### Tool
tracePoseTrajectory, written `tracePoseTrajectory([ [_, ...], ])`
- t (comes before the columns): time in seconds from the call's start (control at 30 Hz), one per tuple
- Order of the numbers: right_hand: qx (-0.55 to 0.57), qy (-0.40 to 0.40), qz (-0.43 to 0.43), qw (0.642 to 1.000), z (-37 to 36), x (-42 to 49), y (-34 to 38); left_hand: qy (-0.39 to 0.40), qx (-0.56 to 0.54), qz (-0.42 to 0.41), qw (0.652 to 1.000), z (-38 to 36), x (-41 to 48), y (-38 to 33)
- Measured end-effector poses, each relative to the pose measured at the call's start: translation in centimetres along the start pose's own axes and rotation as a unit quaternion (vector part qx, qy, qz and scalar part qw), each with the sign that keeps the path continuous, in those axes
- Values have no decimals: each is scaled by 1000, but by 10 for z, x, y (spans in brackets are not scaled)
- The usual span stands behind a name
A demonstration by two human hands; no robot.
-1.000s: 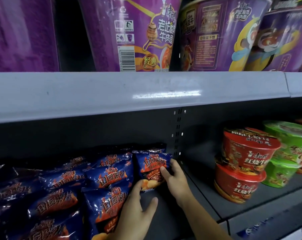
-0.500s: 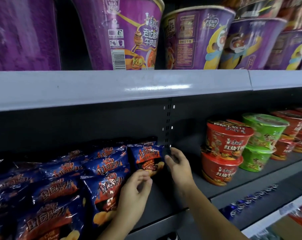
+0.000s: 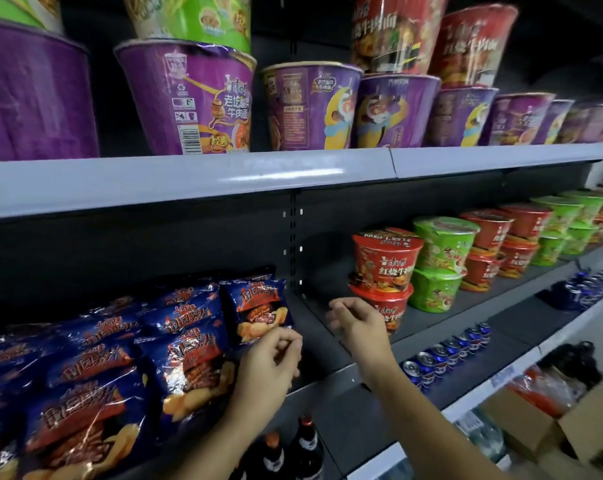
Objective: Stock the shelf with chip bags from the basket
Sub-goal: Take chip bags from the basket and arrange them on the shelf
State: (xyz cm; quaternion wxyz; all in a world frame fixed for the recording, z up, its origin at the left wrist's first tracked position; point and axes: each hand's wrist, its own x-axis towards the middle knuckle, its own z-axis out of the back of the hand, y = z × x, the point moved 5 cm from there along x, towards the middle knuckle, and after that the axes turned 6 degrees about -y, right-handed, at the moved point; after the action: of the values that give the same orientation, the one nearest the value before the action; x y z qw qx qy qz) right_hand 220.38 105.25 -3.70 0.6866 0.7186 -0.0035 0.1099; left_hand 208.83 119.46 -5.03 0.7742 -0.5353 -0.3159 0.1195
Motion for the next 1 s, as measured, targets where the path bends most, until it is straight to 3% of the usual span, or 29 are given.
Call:
tracePoseTrajectory([
  [0.27,19,-101,-47,994,122,-75,-34,164,-18,-23,986,-106,-75,-24],
  [0.47,35,-231,-150,961,216,-163,-125,303,2,42,952,-184,-156,31],
  [0.77,55,-374,-366,850,283,-315,-306,499,115,207,833,-258,-297,178],
  [1.0,71,-445,-531,717,280,-432,-426,590,250,285,713,-268,-404,304],
])
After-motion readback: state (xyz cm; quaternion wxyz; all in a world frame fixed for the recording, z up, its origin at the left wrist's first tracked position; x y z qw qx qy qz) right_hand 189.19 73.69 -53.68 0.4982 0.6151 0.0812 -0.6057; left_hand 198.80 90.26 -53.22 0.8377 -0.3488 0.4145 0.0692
